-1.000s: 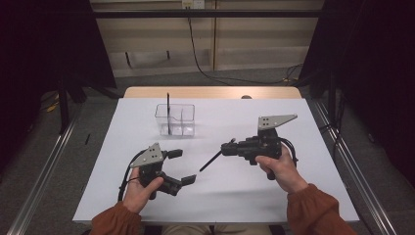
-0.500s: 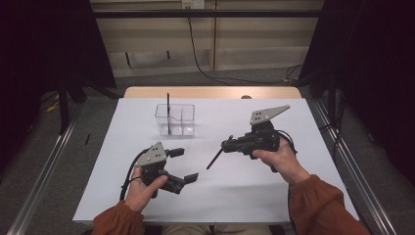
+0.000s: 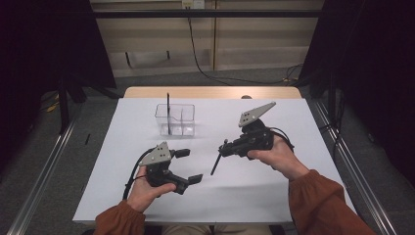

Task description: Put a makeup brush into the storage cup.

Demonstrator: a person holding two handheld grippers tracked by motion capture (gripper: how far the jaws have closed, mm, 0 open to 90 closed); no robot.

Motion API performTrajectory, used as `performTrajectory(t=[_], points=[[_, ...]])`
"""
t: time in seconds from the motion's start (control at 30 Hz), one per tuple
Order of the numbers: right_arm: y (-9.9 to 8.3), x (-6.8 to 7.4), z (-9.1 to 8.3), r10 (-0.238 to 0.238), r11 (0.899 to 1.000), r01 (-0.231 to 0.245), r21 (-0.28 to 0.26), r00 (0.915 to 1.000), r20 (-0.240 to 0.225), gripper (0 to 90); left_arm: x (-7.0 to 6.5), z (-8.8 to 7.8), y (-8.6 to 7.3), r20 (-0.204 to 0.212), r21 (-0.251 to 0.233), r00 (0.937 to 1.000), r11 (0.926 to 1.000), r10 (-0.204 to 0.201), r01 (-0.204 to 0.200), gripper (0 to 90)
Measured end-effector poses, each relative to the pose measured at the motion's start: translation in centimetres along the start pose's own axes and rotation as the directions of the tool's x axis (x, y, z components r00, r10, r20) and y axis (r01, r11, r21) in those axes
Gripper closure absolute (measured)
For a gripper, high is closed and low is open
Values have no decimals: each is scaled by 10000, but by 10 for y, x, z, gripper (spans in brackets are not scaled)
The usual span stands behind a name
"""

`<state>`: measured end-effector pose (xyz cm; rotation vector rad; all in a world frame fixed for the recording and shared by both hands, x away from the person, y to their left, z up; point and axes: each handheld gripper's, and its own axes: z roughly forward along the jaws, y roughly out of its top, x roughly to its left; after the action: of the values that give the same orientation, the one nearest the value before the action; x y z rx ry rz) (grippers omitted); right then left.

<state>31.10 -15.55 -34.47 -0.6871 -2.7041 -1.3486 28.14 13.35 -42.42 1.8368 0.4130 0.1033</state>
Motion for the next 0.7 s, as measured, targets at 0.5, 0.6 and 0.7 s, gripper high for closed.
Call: performTrajectory(t=[0.5, 0.6, 0.7], points=[[11, 8, 14, -447, 9883, 502, 1440, 9982, -410, 838, -5, 11, 2, 221, 551, 9997, 9984, -90, 78, 108], [13, 9, 15, -469, 9871, 531, 1510, 9979, -438, 837, -6, 13, 2, 113, 578, 9999, 9983, 63, -70, 140], [15, 9, 15, -532, 9868, 594, 1509, 9976, -453, 837, -5, 14, 3, 202, 537, 9998, 9986, -31, 20, 185]])
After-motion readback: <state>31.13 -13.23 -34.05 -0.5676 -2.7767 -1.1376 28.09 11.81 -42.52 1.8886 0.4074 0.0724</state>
